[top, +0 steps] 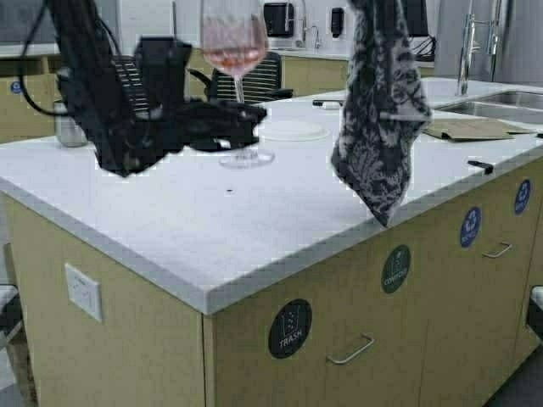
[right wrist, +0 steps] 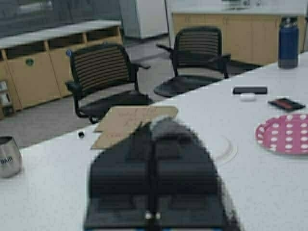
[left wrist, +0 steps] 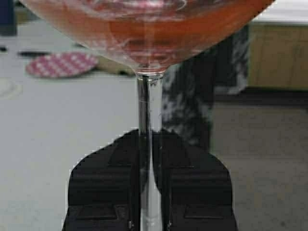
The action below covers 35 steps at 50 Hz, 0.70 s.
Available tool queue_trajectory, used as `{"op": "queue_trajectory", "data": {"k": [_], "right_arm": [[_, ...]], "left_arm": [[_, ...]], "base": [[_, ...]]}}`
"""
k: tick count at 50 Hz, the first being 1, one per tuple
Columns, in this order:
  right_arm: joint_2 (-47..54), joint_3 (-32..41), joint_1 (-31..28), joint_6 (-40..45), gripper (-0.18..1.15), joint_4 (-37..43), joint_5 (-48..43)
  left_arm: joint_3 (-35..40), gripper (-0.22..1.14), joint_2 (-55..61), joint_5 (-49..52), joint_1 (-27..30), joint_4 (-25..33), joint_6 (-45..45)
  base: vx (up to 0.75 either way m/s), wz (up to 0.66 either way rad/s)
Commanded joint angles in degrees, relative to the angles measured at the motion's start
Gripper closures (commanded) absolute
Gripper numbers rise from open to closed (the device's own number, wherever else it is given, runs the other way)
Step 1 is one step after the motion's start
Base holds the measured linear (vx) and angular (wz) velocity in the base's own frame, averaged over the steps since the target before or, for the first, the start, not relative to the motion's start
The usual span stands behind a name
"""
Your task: Get the cloth and wipe up the spill under the wine glass
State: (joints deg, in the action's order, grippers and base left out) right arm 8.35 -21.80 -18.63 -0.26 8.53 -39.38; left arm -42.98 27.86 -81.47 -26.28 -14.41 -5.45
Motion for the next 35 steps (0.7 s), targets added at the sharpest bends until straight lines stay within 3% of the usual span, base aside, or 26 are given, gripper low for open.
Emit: {"op": "queue_trajectory", "data": {"k": [1,14,26,35], "right_arm": [[4.8,5.9,0.0,0.3,0.89,-0.5,-0.4],[10.4,5.0,-1.8,2.6,0.89,-0.9,-0.2],[14.9,4.3,-7.2,2.7,0.89,-1.0,-0.2],[20.2,3.9,-13.4,2.8,0.89,-1.0,-0.2]], "left_arm": [[-3.5,0.56,-9.4,1.2,-0.2,0.2,-0.5],[-5.4,0.56,-26.3,15.4,-0.2,0.5,-4.5],[-0.7,0.57,-35.9,31.4,-0.1,0.7,-5.2],[2.9,0.57,-38.8,37.4,-0.2,0.7,-5.2]], "base": [[0.00,0.00],[0.00,0.00],[0.00,0.00],[0.00,0.00]]}}
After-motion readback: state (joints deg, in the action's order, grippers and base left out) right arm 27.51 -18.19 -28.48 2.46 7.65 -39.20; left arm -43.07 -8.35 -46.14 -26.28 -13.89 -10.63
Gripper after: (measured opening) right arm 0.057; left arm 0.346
